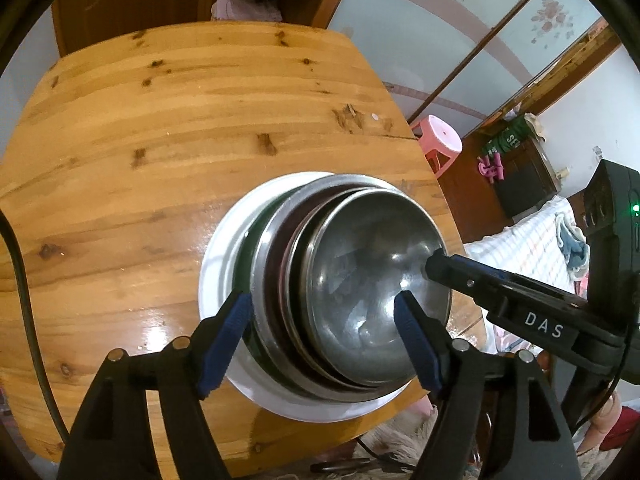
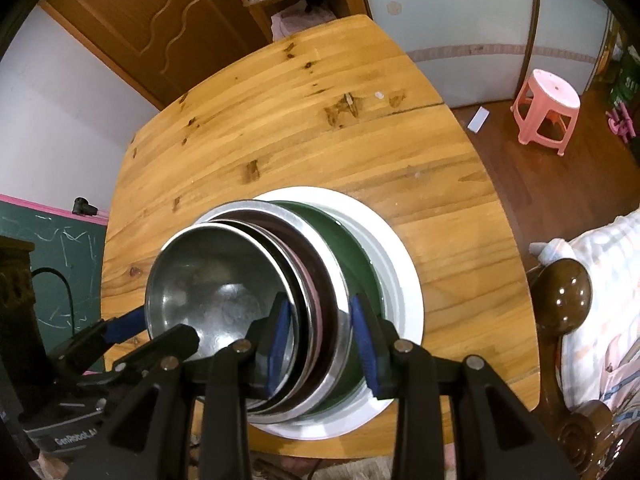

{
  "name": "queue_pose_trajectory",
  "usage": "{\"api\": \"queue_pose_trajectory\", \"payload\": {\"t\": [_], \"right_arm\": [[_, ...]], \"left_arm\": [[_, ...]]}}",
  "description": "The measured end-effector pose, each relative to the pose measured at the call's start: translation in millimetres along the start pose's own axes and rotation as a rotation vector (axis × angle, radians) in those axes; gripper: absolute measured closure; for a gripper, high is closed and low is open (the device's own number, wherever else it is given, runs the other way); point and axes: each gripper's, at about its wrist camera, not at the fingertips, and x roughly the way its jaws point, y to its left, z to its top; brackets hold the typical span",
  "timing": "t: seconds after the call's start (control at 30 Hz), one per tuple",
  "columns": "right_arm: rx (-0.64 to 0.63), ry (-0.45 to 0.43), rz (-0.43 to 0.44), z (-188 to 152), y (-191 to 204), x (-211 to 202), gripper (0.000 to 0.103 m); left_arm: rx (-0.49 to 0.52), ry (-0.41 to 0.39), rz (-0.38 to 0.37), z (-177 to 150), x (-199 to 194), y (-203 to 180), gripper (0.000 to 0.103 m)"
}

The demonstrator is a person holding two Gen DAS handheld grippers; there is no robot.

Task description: Organize plates and bowls

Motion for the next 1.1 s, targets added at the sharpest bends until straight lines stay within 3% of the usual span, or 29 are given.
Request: {"api": "queue_pose_trajectory", "payload": {"t": [0.2, 0.3, 0.5, 0.6, 0.77, 1.1], "right_arm": [[-0.022, -0.042, 0.006, -1.4, 8.2, -15.7, 0.071], [-0.037, -0.064, 0.013, -4.1, 14.2, -25.1, 0.071], [-0.075, -0.105, 0.024, -13.1, 29.1, -44.5, 0.071], [-0.093, -0.122, 0.027, -18.2, 36.4, -51.9, 0.071], [-0.125, -0.148, 0.027, -29.6, 49.0, -63.2, 0.071], [-0.212, -0.242, 0.017, -41.2, 79.7, -98.9, 0.070]], "left_arm": [[0.019, -0.046, 0.028, -3.5, -22.2, -2.3, 0.029], [0.030, -0.063, 0.061, -6.6, -36.4, -3.9, 0.019], [0.040, -0.108, 0.100, -16.1, -67.9, -4.7, 0.017], [0.060, -0.112, 0.109, -20.9, -80.6, -7.8, 0.001], [0.086, -0.139, 0.132, -31.6, -98.5, -14.6, 0.001], [0.021, -0.311, 0.270, -36.1, -148.0, -16.7, 0.001]]}}
